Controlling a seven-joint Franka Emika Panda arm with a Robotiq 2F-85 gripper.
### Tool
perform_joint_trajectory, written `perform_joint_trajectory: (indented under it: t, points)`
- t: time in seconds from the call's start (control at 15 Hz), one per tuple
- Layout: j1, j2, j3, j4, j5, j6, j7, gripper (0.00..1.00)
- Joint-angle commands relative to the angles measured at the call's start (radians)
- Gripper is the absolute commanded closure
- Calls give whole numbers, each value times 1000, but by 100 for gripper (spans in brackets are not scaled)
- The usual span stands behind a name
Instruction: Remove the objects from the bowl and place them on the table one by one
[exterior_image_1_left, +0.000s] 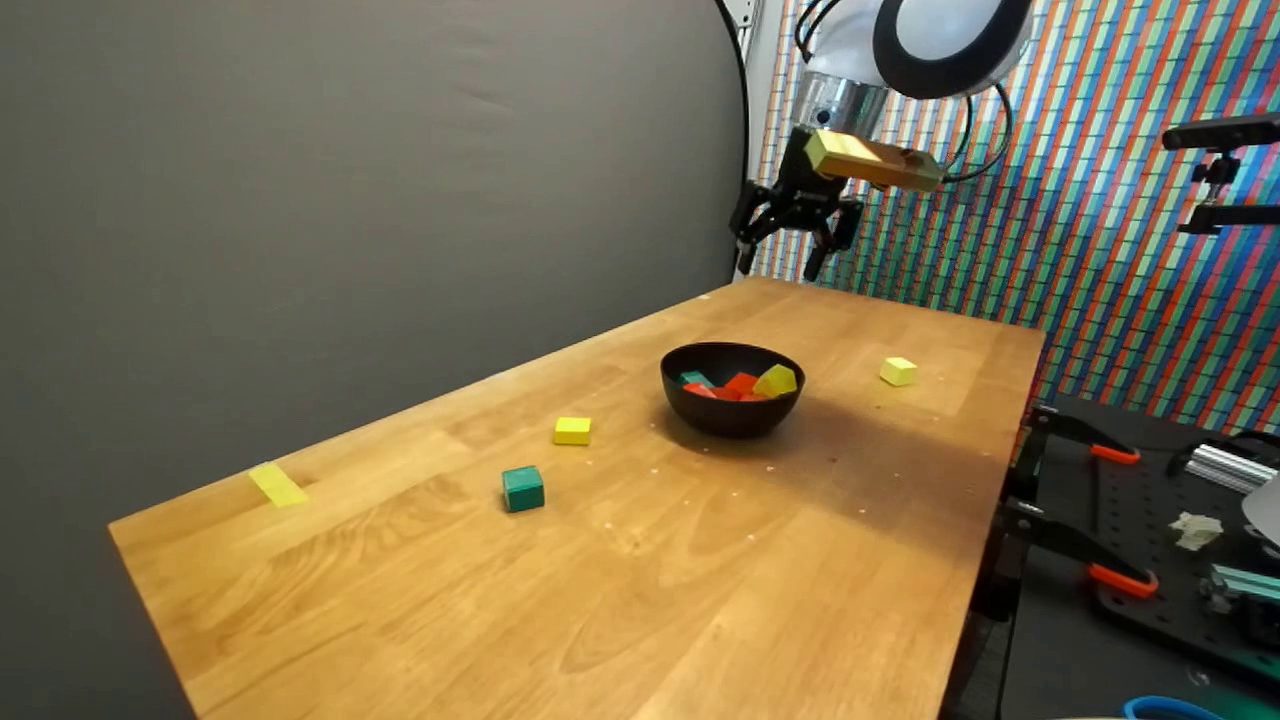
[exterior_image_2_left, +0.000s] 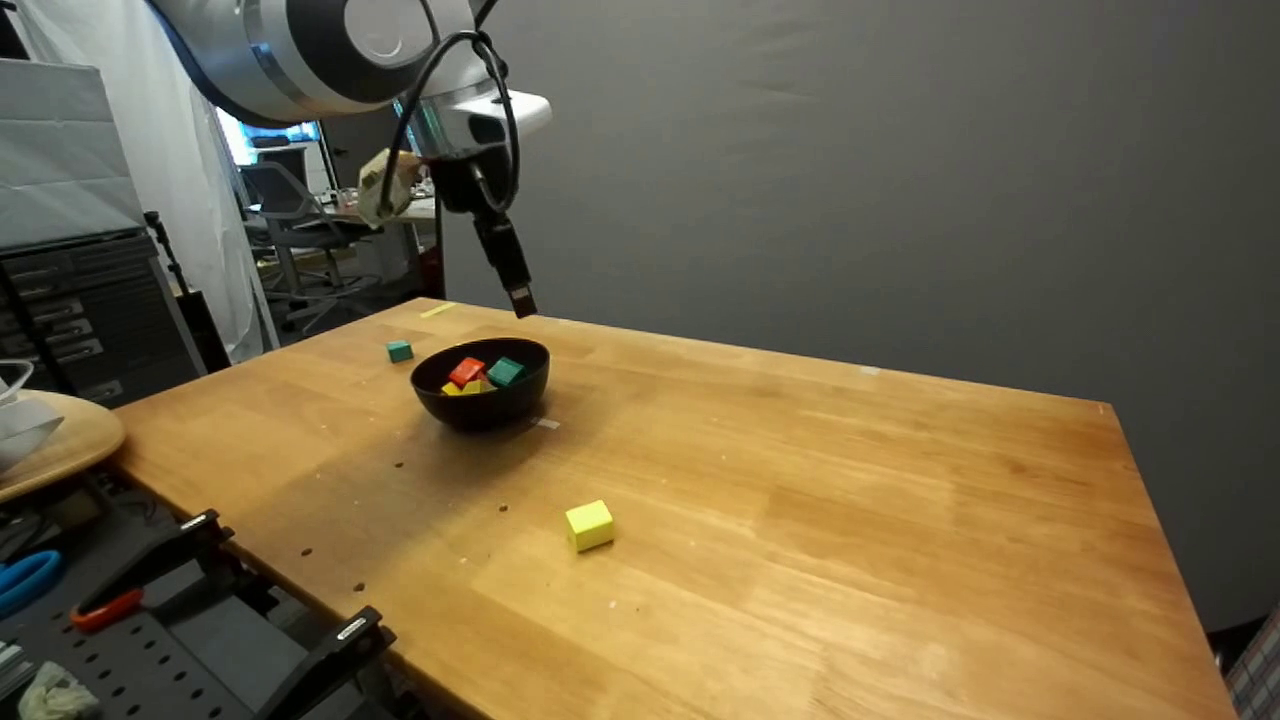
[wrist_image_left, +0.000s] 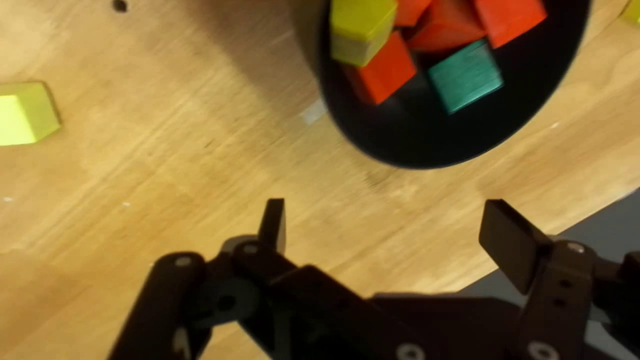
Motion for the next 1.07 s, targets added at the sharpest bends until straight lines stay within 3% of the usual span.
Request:
perform_joint_trajectory:
  t: [0.0, 0.07, 0.13, 0.27, 0.6, 1.0]
  points:
    - [36, 86, 90, 110, 223, -42, -245, 0]
    - [41, 121, 112, 148, 279, -65, -318, 0]
    - [43, 43, 80, 57, 197, -28, -198, 0]
    - [56, 93, 103, 106, 252, -44, -265, 0]
    - [76, 195, 58, 129, 174, -33, -215, 0]
    - [92, 238, 44, 126, 177, -54, -223, 0]
